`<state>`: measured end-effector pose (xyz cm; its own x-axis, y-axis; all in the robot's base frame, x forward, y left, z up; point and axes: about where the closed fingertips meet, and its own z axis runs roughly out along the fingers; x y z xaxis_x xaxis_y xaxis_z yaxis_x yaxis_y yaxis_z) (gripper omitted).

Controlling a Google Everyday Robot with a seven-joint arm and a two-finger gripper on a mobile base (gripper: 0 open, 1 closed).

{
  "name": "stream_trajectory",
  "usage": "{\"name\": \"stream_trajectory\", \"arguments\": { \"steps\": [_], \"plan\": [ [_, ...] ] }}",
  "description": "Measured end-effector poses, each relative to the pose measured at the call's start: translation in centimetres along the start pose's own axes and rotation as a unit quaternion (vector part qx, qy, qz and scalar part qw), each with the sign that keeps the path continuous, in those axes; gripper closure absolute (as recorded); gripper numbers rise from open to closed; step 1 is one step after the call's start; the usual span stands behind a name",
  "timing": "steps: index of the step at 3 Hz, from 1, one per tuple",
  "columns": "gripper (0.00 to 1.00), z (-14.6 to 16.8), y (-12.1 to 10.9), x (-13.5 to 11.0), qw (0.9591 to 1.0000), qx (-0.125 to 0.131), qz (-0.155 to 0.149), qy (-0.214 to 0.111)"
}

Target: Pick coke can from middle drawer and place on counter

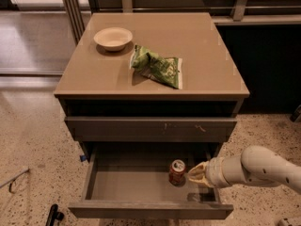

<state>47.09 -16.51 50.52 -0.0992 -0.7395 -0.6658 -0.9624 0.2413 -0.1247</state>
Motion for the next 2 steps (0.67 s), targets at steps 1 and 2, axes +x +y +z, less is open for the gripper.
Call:
{"name": "stream_trajectory", "arguments": {
  "steps": [1,2],
  "plan": [
    [0.24,1.0,-0.3,1.3,1.0000,0.002,0.008,0.002],
    [0.21,2.0,-0.6,2.4,0.9999,0.002,0.016,-0.002]
  ]
}}
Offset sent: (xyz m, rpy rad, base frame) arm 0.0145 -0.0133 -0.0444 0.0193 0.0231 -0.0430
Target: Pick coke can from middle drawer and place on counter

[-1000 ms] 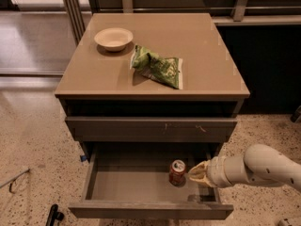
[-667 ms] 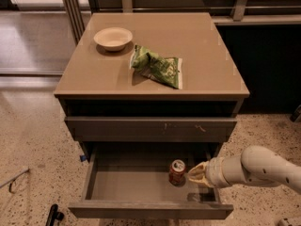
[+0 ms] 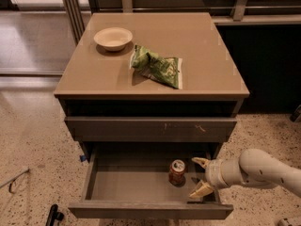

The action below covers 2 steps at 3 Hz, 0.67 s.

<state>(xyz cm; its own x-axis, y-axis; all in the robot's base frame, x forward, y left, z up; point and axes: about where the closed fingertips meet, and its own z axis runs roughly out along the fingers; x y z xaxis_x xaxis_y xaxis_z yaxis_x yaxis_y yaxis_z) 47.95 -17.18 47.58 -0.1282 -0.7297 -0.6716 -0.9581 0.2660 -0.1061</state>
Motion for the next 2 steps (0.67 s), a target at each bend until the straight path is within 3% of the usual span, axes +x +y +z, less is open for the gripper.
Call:
{"name": "stream_trajectory", "arguments": {
  "steps": [2],
  "plan": [
    [0.24,3.1,-1.6,1.4,0.9992,0.003,0.026,-0.031]
  ]
}}
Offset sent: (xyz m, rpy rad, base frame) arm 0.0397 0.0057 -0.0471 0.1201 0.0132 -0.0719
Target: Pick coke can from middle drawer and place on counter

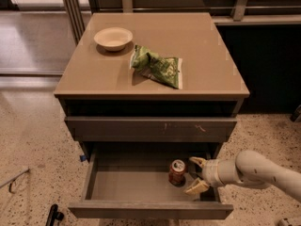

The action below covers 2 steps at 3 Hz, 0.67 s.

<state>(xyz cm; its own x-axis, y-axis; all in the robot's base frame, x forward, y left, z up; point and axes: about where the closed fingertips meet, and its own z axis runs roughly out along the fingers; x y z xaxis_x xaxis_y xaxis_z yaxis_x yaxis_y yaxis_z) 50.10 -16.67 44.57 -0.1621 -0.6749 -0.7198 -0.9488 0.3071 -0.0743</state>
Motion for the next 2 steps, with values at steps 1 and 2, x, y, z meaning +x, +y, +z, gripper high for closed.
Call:
{"name": "stream_trajectory", "arguments": {
  "steps": [1,2],
  "plan": [
    [0.25,1.8,-1.1,-0.2,0.9997,0.003,0.010,-0.023],
    [0.26,3.3,-2.0,-1.0,0.9988,0.002,0.013,-0.048]
  ]
}}
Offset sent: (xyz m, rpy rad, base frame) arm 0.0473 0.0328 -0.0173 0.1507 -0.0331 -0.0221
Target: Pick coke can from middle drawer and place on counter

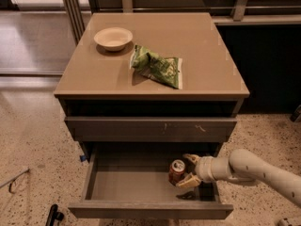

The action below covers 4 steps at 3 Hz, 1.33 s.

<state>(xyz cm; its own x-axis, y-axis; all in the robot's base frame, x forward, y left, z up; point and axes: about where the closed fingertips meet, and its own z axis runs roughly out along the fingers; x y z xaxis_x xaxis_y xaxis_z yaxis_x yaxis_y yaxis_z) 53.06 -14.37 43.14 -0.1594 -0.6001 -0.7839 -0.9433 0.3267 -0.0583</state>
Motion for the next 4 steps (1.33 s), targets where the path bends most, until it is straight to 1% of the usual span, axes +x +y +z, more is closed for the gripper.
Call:
{"name": "stream_trajectory", "arguments": {
  "steps": [1,2,4],
  "plan": [
    [0.28,1.61,-0.15,-1.00,0.9997,-0.009,0.001,-0.022],
    [0.47,1.62,-0.16,-0.99,0.9997,-0.009,0.001,-0.022],
    [0.93,1.62,-0.15,-1.00,0.9997,-0.009,0.001,-0.022]
  ]
}}
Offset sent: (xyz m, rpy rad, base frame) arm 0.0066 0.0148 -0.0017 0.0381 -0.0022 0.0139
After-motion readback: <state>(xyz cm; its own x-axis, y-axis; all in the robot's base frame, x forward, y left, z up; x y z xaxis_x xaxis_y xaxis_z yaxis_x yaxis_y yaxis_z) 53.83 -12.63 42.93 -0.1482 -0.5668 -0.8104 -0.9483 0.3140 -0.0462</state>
